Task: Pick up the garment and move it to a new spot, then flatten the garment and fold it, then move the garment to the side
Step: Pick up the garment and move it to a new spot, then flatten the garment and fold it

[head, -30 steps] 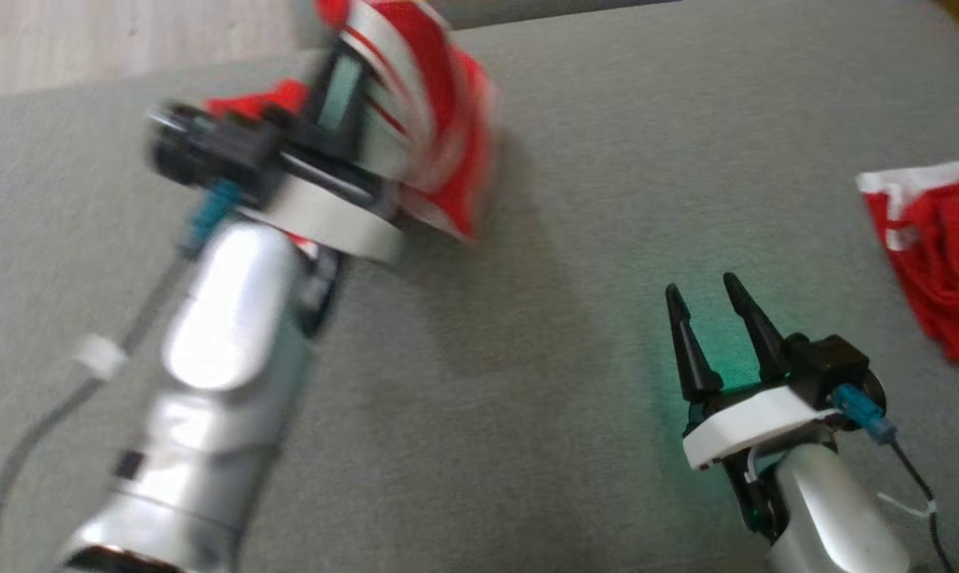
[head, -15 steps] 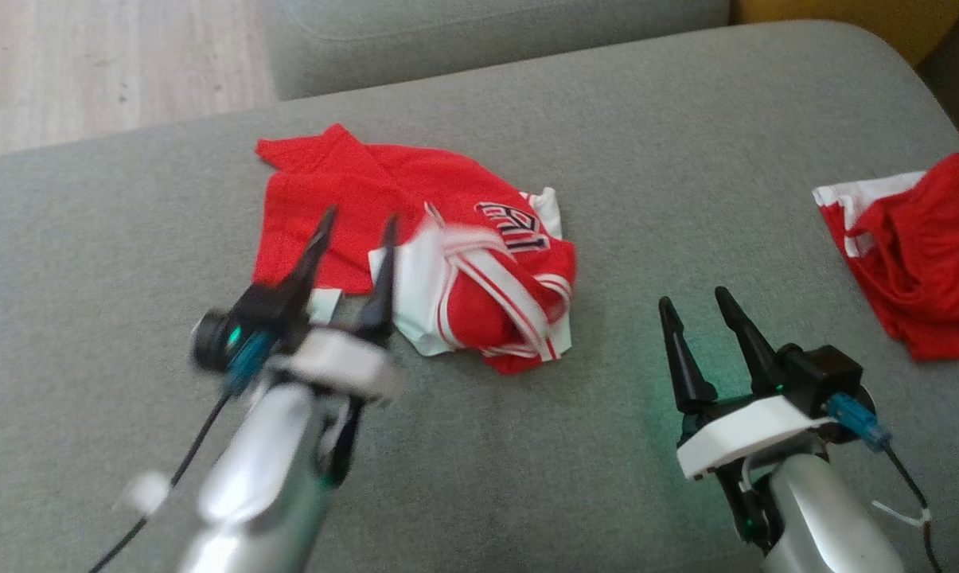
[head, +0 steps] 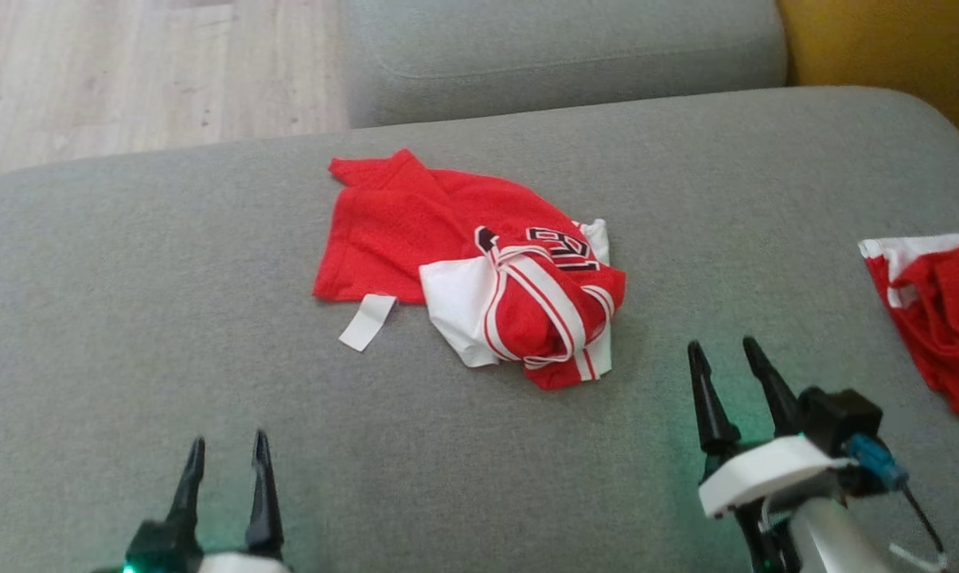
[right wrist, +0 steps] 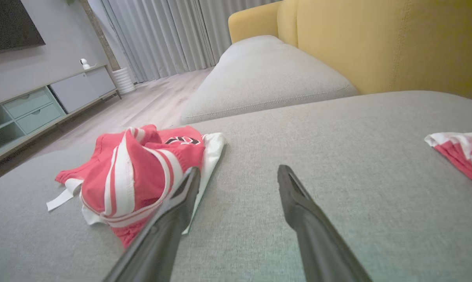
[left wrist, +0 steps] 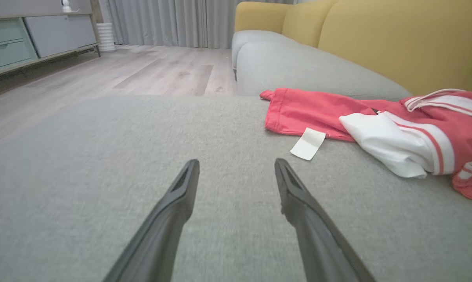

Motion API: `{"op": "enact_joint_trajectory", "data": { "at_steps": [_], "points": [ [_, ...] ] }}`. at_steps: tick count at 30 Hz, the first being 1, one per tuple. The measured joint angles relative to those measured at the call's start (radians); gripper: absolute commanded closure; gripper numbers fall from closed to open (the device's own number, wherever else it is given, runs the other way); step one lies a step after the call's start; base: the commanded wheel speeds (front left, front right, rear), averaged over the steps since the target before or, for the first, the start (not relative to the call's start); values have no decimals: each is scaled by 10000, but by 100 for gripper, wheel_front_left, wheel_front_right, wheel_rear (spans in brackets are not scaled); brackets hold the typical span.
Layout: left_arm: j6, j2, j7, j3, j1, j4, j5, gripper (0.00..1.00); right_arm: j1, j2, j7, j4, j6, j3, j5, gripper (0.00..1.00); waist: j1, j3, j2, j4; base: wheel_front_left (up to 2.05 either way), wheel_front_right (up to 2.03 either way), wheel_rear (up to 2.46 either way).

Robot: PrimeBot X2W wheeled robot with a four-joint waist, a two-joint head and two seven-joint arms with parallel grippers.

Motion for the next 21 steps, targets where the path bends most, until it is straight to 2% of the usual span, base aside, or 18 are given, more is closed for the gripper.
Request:
{"op": "enact_joint_trajectory", "data": {
  "at_steps": [9,13,16,21],
  "points": [
    [-359,-295,0,309,478,-293,454,0,237,10,2,153,0,27,-2,0,0,-21,0,361,0,0,0],
    [-527,-318,0,278,349,-278,619,0,128,10,2,180,0,443,128,0,1,122,0,496,0,0,0],
    [-529,-320,0,15,33,-238,523,0,-295,21,4,692,0,888,412,0,2,248,0,674,0,0,0],
    [-518,-336,0,-679,-174,-153,236,0,-1166,31,13,2426,0,752,127,0,2,477,0,1099,0,0,0]
  ]
}}
